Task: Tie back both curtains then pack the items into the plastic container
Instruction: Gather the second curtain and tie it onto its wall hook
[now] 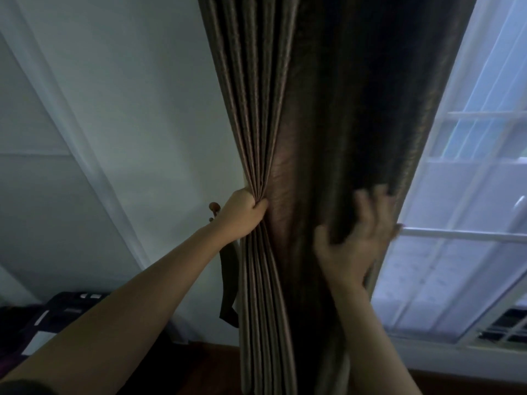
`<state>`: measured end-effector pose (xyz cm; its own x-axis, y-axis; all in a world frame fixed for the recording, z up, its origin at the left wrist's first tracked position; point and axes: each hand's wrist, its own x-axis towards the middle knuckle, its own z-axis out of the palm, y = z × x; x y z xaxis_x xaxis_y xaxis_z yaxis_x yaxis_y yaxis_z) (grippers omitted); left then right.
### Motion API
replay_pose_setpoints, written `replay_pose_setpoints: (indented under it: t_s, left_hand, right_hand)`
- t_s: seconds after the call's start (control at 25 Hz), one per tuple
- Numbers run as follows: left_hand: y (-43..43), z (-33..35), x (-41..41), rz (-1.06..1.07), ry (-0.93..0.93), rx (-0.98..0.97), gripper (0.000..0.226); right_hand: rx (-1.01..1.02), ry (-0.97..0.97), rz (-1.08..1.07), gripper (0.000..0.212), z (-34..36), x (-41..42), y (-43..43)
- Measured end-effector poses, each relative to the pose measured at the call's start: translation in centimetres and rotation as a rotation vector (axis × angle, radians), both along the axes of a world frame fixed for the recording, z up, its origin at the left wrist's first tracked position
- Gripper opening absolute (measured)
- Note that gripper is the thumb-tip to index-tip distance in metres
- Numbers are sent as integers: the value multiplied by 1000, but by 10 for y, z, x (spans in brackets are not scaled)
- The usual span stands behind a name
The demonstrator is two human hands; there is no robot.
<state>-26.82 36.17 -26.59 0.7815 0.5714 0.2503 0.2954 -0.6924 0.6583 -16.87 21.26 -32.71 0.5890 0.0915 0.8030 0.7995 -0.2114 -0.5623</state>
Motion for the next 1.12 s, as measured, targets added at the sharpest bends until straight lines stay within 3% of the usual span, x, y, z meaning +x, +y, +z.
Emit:
replay_pose_setpoints:
  t_s: [0.04, 0.12, 0.32, 0.48, 0.88, 1.12]
  left_hand:
    - [2, 0, -3, -12, -9, -36, 24]
    - [2, -3, -7, -24, -17, -88, 26]
    - [-14, 0, -6, -27, -49, -126, 37]
    - [-14, -1, 4, -9, -52, -148, 37]
    - [-20, 0, 20, 78, -65, -105, 37]
    - [-21, 4, 18, 44, -84, -123, 11]
  right_hand:
    - [112, 97, -21, 80, 9, 11, -9]
    - [96, 356, 162, 93, 17, 40, -17]
    - [-343, 512, 466, 69, -7, 60, 5]
    - [-503, 511, 659, 73, -44, 29, 23]
    - [-489, 483, 791, 93, -58, 8, 47]
    - [-596, 517, 902, 98, -60, 3, 50]
